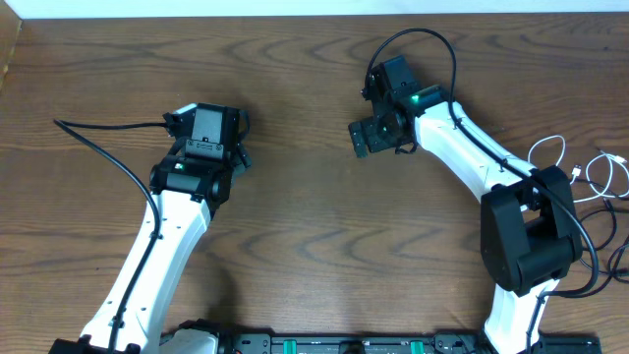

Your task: Untangle cables

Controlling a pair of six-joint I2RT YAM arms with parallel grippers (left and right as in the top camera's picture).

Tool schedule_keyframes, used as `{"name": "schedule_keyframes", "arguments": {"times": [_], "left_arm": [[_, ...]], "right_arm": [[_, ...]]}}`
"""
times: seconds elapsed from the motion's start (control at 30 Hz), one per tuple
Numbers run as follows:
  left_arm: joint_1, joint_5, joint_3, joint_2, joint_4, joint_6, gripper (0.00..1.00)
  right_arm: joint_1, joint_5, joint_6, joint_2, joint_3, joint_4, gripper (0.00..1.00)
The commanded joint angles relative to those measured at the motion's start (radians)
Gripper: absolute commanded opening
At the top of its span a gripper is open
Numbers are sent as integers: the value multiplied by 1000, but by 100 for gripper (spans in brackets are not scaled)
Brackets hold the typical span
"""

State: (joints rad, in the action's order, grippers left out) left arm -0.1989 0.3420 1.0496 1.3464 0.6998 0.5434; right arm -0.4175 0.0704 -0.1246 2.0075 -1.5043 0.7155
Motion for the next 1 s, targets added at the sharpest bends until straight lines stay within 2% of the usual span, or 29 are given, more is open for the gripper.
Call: {"name": "schedule_keyframes", "arguments": {"times": [0.0, 0.23, 0.43, 0.6, 0.97], "left_arm": [[4, 4, -10, -2, 3, 4, 87], [4, -2, -10, -16, 3, -21, 87], [3, -82, -17, -89, -17, 69, 87], [-18, -126, -51, -165, -81, 68, 87], [-77, -130, -408, -422, -458, 36, 87]], "right_arm": [[-3, -9, 6, -37, -13, -1, 99], [-3, -9, 6, -37, -13, -2, 99], [-3, -9, 6, -37, -13, -1, 99], [-3, -9, 6, -37, -13, -1, 99], [-3, -9, 6, -37, -13, -1, 99]]}}
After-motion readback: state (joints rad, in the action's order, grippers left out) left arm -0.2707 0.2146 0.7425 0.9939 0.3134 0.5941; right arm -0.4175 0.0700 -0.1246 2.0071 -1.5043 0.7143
